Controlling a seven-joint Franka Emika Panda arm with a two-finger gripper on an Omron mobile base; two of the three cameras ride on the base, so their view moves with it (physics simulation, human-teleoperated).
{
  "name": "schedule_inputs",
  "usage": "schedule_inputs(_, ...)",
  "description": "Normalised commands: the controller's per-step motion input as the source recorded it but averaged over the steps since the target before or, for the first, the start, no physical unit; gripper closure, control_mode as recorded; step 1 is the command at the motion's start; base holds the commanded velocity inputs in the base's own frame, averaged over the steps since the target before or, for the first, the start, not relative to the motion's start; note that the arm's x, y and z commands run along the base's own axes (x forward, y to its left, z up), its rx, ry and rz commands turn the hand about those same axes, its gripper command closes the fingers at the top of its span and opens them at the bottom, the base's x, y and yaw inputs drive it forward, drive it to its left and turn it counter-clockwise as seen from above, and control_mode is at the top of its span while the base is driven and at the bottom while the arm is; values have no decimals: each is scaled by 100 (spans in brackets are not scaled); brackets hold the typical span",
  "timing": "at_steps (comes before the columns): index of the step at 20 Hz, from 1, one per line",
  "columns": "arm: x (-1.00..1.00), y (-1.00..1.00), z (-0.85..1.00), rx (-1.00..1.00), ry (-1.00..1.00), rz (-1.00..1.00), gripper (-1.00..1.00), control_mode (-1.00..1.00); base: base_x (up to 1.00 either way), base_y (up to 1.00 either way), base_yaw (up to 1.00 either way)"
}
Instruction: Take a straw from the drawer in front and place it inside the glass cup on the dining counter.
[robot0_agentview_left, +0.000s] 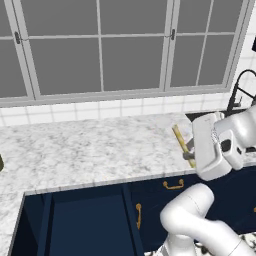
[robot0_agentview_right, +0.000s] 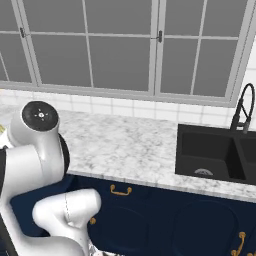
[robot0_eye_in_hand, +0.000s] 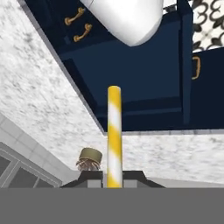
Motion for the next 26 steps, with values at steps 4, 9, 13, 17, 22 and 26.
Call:
schedule_inputs(4, 0, 0, -13, 0, -10, -1, 100, -100, 0, 0, 0)
schedule_inputs(9, 0, -2, -2, 0, -2, -1, 100, 100, 0, -37, -18)
schedule_inputs(13, 0, 0, 0, 0, 0, 0, 100, 100, 0, -85, -20)
schedule_inputs(17, 0, 0, 0, 0, 0, 0, 100, 100, -2, -72, 23)
schedule_inputs(22, 0, 0, 0, 0, 0, 0, 100, 100, -5, -53, 53)
schedule_inputs(26, 0, 0, 0, 0, 0, 0, 100, 100, -35, -40, 54)
